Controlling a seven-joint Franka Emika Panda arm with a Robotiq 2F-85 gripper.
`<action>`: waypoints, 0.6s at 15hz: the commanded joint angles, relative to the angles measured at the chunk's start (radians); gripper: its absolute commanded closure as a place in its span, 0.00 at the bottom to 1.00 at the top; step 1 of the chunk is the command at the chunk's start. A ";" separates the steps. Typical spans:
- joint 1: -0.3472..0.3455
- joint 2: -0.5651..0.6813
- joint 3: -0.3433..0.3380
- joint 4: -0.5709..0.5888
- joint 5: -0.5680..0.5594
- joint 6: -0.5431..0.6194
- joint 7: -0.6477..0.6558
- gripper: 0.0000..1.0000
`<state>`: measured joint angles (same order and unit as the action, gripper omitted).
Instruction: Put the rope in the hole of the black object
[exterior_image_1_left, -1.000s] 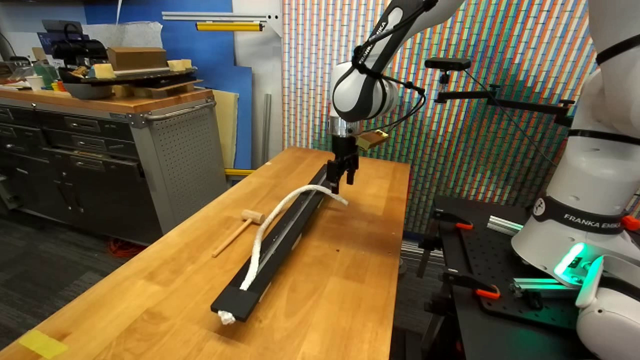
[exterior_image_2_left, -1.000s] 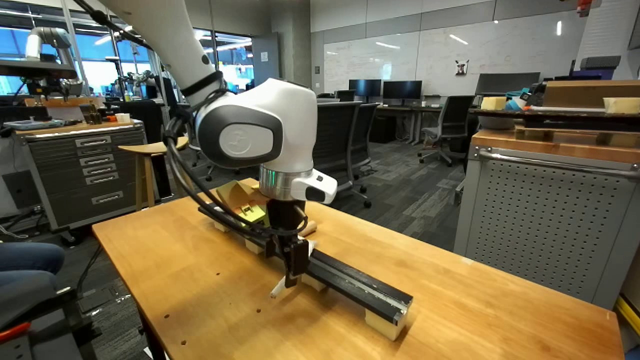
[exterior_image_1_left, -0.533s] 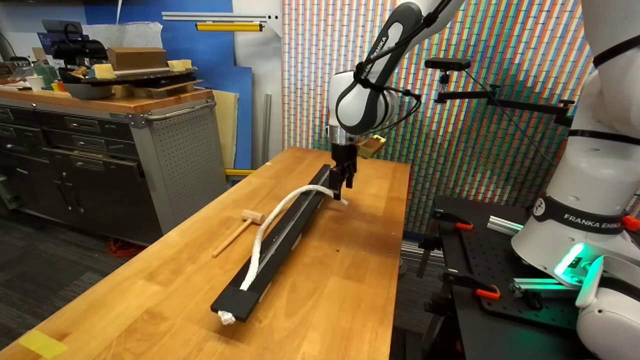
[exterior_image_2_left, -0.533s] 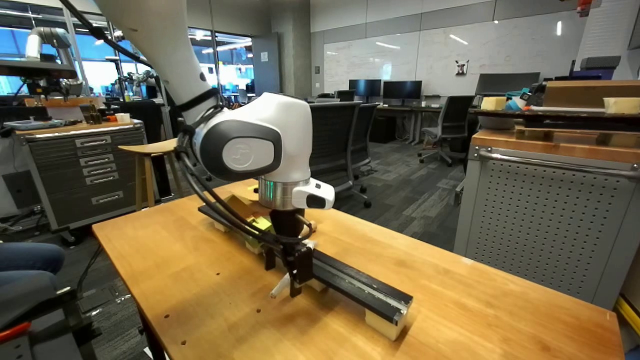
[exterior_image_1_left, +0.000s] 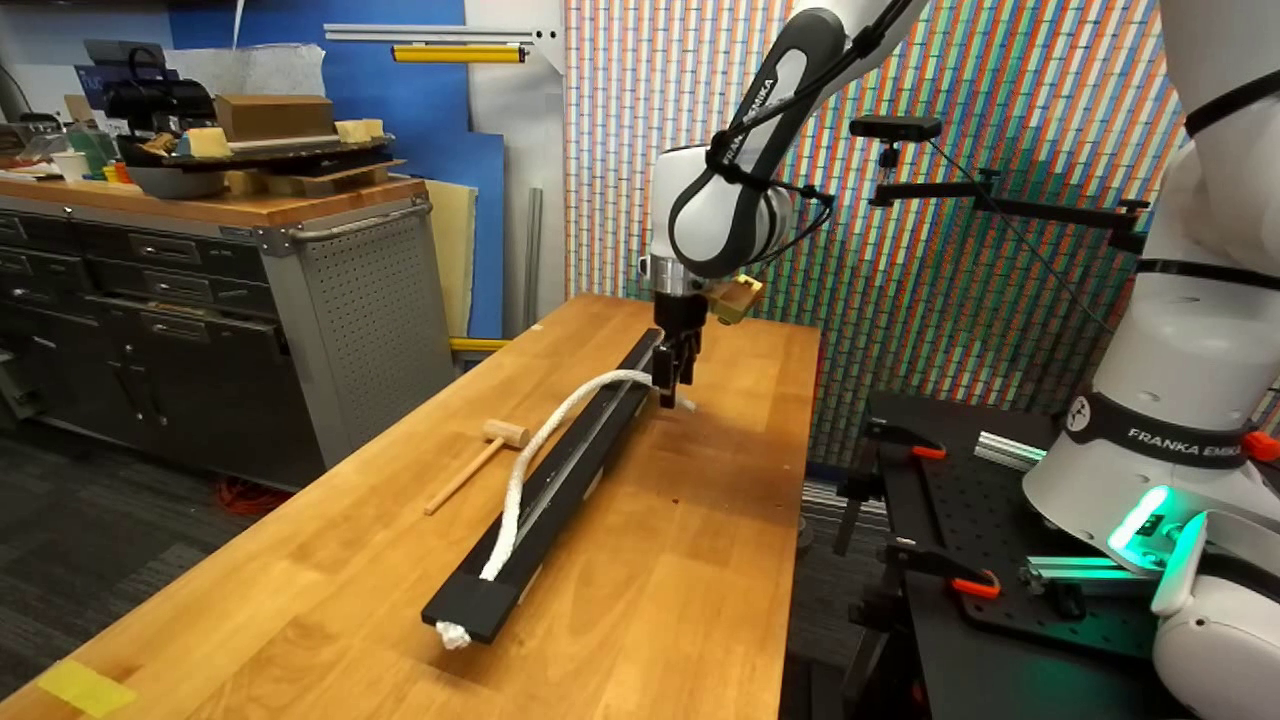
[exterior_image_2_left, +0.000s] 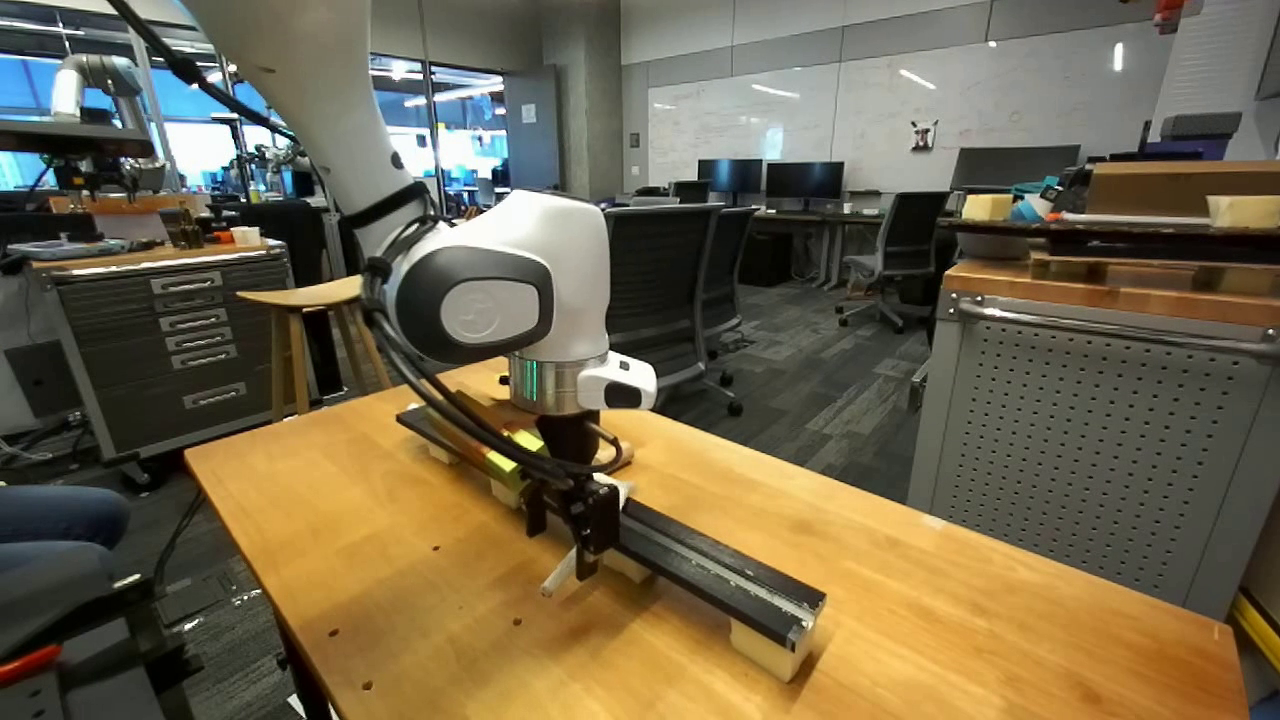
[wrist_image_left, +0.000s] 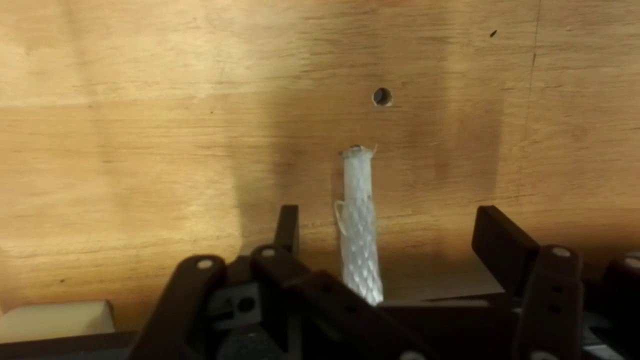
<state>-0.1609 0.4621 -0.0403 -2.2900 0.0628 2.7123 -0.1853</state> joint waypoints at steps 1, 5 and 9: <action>-0.019 0.006 0.018 0.003 -0.002 0.026 -0.026 0.42; -0.028 0.019 0.021 0.020 0.003 0.010 -0.031 0.73; -0.030 0.030 0.018 0.031 0.001 0.003 -0.027 0.98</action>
<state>-0.1699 0.4743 -0.0371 -2.2841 0.0628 2.7153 -0.1931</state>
